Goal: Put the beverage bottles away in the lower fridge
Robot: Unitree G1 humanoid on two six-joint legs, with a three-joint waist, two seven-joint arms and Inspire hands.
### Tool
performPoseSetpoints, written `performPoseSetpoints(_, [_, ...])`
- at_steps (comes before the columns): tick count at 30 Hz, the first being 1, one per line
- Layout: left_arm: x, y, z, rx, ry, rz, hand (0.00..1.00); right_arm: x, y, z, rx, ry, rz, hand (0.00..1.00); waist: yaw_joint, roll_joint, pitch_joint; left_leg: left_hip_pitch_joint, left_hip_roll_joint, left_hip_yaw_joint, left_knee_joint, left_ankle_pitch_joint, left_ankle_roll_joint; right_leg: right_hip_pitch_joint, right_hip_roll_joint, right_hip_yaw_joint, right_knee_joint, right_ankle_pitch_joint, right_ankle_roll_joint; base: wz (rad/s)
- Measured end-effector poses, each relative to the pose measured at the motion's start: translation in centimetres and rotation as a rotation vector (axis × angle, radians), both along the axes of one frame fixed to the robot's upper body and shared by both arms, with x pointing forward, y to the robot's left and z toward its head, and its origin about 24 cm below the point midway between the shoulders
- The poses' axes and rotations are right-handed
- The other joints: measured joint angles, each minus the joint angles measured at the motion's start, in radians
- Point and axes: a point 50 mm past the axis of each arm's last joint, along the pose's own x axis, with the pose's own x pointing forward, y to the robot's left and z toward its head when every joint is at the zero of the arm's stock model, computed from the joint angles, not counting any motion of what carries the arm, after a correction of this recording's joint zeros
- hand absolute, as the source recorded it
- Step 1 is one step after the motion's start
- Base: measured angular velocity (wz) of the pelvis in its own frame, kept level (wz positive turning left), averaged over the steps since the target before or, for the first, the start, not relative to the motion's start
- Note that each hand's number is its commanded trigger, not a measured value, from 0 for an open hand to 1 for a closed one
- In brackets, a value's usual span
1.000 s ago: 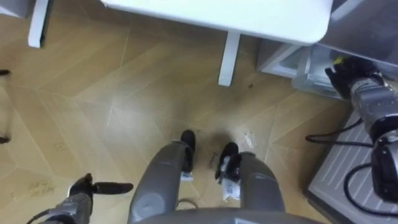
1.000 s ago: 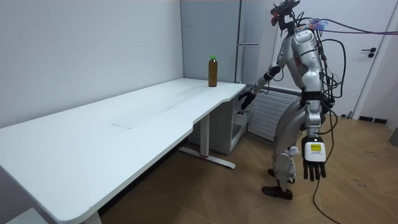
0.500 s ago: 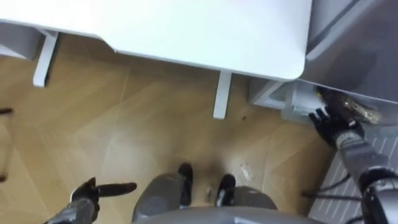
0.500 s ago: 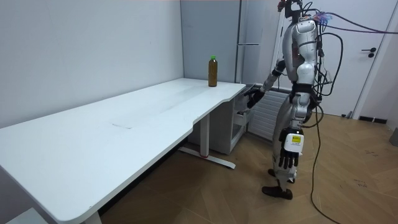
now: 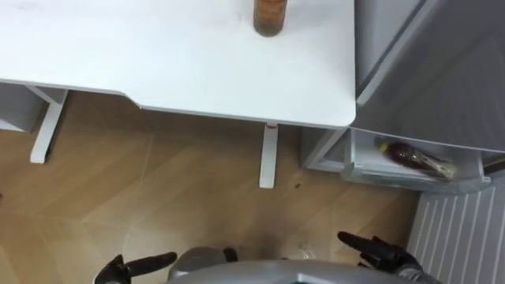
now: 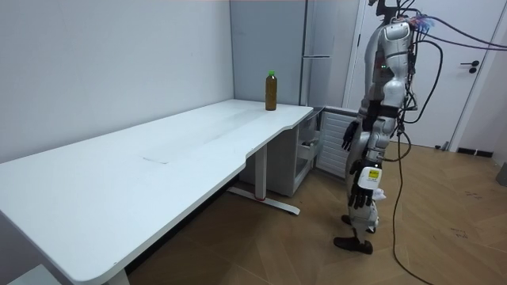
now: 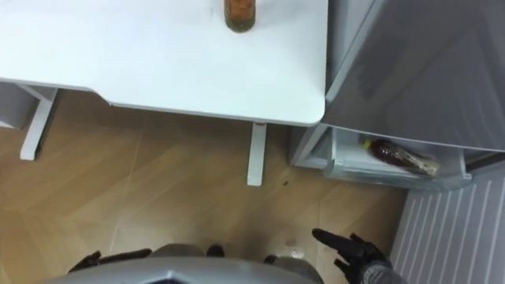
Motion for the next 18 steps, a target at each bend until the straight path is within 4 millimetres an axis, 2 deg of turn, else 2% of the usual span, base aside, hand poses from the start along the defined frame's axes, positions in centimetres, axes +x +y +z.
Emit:
performPoseSetpoints(7, [-0.7,-0.6,-0.2,-0.006,0.015,0.045,0.0,-0.9,0.7,-0.4,-0.073,0.093,0.208,0.0,-0.001,-0.007,-0.0009,0.019,0.0,-0.002,-0.002,0.0,0.0,0.026,0.004,0.001,-0.017,0.003,0.001,0.0])
performPoseSetpoints(13, [-1.9,-1.2,-0.5,-0.016,0.048,0.086,0.0,-0.8,0.8,-0.4,-0.13,0.11,0.302,0.0,0.001,-0.013,-0.0022,0.038,0.0,-0.002,-0.01,0.0,0.0,0.042,0.005,0.003,-0.021,0.003,0.001,0.0])
performPoseSetpoints(18, [-2.5,-1.2,-0.5,-0.015,0.057,0.138,0.0,-1.1,1.1,-0.6,-0.14,0.128,0.306,0.0,0.003,-0.014,0.0005,0.058,-0.001,-0.007,-0.018,-0.002,-0.003,0.068,0.006,0.002,-0.035,0.005,0.002,0.02])
